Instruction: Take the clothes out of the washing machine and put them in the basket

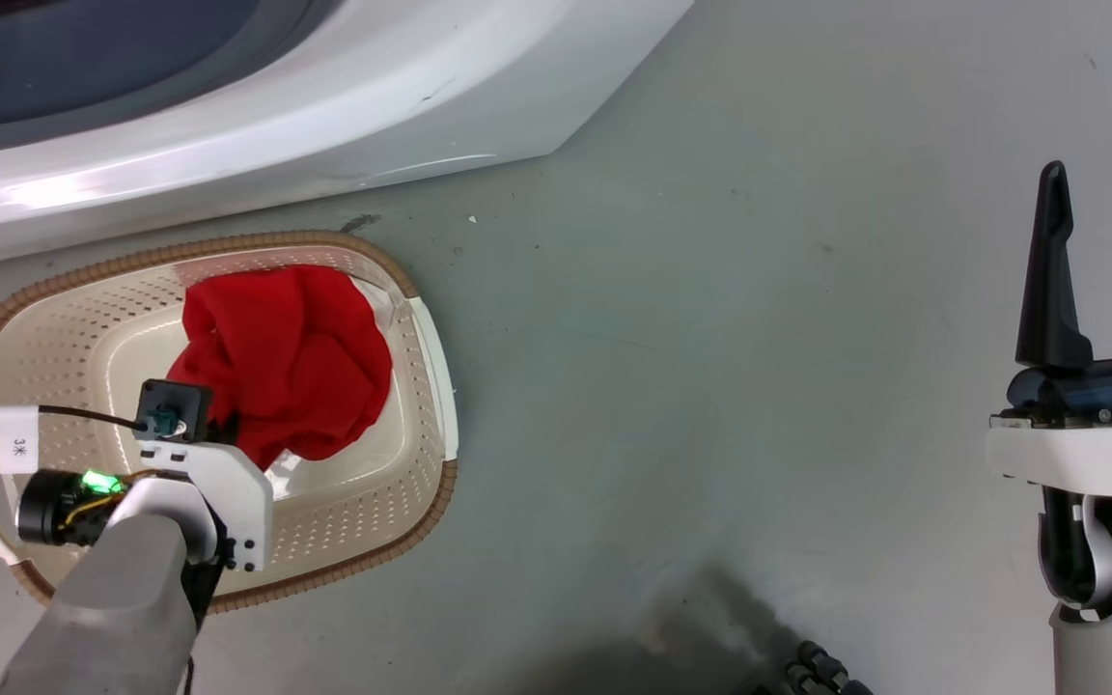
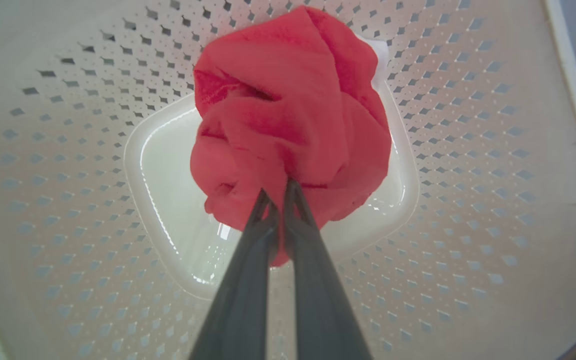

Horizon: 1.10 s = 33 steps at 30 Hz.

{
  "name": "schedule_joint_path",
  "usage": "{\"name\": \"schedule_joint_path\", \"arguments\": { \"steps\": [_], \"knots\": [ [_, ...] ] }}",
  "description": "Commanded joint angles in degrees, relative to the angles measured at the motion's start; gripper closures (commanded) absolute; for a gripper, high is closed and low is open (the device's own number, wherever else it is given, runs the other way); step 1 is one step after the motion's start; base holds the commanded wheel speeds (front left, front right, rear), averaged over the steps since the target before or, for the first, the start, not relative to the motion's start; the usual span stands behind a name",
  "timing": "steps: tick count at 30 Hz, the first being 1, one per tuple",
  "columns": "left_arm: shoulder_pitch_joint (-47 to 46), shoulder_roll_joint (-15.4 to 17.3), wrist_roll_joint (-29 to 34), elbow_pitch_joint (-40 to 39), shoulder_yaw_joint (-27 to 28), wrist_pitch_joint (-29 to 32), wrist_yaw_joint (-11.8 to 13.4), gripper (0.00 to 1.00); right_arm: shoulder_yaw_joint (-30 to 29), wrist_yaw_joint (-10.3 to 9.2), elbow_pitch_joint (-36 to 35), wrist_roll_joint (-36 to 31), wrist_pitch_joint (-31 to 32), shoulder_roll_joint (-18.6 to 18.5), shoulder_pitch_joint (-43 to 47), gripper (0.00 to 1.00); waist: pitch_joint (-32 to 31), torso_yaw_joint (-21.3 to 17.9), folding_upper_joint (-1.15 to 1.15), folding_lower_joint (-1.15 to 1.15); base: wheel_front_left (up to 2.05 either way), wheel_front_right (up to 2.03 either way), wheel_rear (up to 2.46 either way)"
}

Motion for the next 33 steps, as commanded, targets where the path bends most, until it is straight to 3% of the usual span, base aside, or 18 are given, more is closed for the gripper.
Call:
{"name": "schedule_joint_path", "arguments": {
  "steps": [1, 10, 15, 24, 33],
  "knots": [
    [-0.2, -0.7, -0.5, 0.6, 0.2, 0.3, 0.0, 0.0, -0.1, -0.08, 0.2, -0.5, -0.1, 0.1, -0.9, 0.0, -0.6, 0.4, 0.0, -0.01, 0.0, 0.0, 0.0],
    [1.9, -2.4, -0.7, 1.1, 0.4, -0.8, 1.1, 0.0, 0.9, -0.08, 2.0, -1.5, -0.1, 0.1, -1.0, 0.0, -6.4, 1.7, 0.0, -0.01, 0.0, 0.0, 0.0],
    [4.1, -2.0, -1.6, -3.0, 2.8, -1.0, 1.1, 0.0, 0.8, -0.08, 3.1, -2.0, -0.1, 0.1, 0.4, 0.0, -11.3, 2.9, 0.0, -0.01, 0.0, 0.0, 0.0],
    [15.8, -0.2, 1.5, -21.9, 14.2, -0.9, 5.2, 0.0, 0.8, -0.08, 4.7, -2.5, -0.1, 0.1, 3.0, 0.0, -19.1, 4.6, 0.0, -0.01, 0.0, 0.0, 0.0],
    [29.1, -3.5, 9.5, -41.8, 27.1, -0.9, 6.4, 0.0, 1.3, -0.08, 5.8, -3.0, -0.1, 0.1, 5.4, 0.0, -24.0, 5.9, 0.0, -0.01, 0.0, 0.0, 0.0]
  ]
}}
